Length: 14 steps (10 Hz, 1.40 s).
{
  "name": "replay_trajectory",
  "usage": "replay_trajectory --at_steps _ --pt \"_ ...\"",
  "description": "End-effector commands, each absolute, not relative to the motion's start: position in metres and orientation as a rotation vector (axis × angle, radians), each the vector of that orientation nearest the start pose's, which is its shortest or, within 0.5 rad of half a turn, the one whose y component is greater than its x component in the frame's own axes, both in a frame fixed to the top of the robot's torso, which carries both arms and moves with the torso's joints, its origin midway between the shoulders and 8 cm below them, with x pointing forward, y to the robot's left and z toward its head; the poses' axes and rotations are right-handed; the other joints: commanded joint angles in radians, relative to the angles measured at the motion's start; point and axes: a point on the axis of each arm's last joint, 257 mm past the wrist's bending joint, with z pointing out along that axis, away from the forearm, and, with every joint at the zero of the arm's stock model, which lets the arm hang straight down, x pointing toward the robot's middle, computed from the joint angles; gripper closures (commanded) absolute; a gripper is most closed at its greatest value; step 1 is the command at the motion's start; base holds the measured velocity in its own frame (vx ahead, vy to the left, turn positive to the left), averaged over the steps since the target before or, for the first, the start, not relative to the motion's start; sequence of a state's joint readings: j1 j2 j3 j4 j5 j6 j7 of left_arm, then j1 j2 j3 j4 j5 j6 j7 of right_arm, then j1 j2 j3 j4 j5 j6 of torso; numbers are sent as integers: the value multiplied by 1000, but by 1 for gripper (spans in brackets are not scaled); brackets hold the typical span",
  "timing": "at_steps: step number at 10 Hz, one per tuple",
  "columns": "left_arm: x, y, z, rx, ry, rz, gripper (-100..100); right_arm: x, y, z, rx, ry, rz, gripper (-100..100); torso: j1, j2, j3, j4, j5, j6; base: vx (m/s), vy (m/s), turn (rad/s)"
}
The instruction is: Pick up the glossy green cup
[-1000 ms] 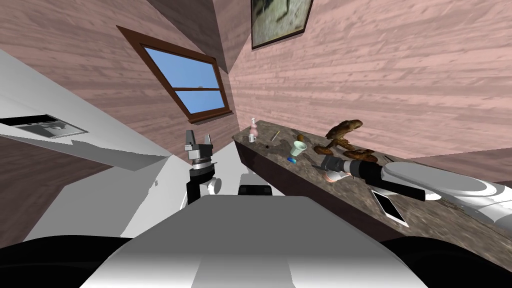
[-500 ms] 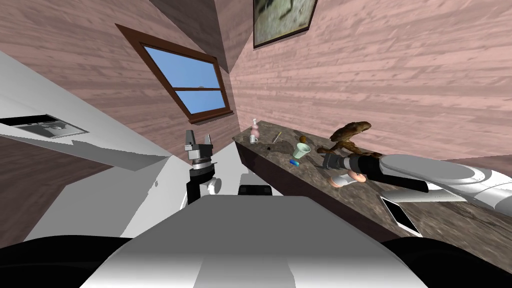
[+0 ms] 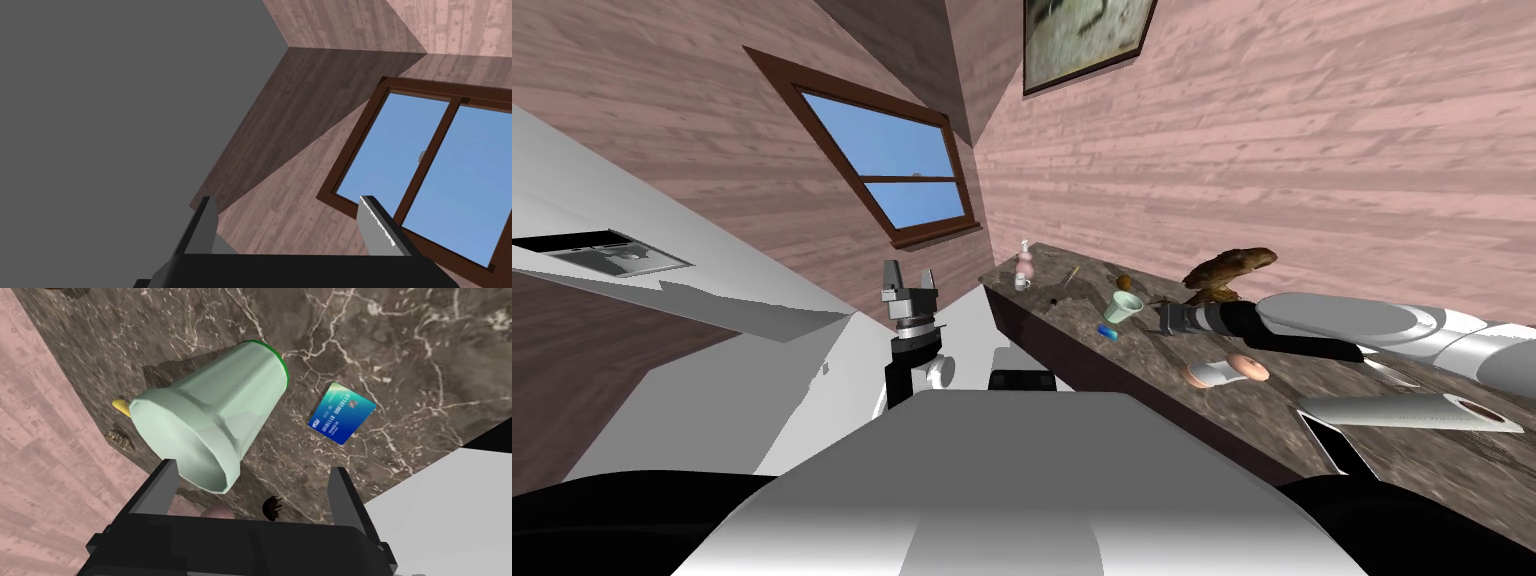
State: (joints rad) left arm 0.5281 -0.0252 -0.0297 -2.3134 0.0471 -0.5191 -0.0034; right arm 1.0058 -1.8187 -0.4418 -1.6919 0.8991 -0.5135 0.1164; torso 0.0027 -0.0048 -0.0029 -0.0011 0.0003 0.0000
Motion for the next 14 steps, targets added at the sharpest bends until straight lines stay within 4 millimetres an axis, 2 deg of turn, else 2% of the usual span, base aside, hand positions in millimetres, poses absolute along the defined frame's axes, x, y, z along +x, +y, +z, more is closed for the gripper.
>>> replay_trajectory --at_steps 1,5,8,9,10,12,13,14 --pt "332 280 34 -685 541 -1352 0 360 -515 -196 -1587 2087 -310 -100 0 0 0 0 0 0 49 20 7" --pt "332 280 34 -685 541 -1352 0 369 -520 -198 -1794 2059 -365 -100 -1 1 1 0 0 0 45 23 19" --pt "332 280 34 -685 541 -1352 0 369 -521 -200 -1836 2055 -370 -100 -1 3 2 1 0 0 17 19 9" --pt "332 280 34 -685 541 -1352 0 369 -520 -200 -1839 2055 -371 0 -2 5 3 1 -1 1 0 0 0" --pt "332 280 34 -685 541 -1352 0 361 -524 -209 -1829 2065 -373 -100 -3 5 3 1 -1 1 32 11 70" --pt "332 280 34 -685 541 -1352 0 348 -530 -223 -1815 2080 -377 -100 -3 2 1 1 -1 0 48 4 65" --pt "332 280 34 -685 541 -1352 0 352 -528 -219 -1821 2075 -374 -100 -3 3 2 1 -1 1 0 0 0" --pt "332 280 34 -685 541 -1352 0 352 -528 -219 -1820 2075 -376 100 -3 5 3 1 -1 1 0 0 0"
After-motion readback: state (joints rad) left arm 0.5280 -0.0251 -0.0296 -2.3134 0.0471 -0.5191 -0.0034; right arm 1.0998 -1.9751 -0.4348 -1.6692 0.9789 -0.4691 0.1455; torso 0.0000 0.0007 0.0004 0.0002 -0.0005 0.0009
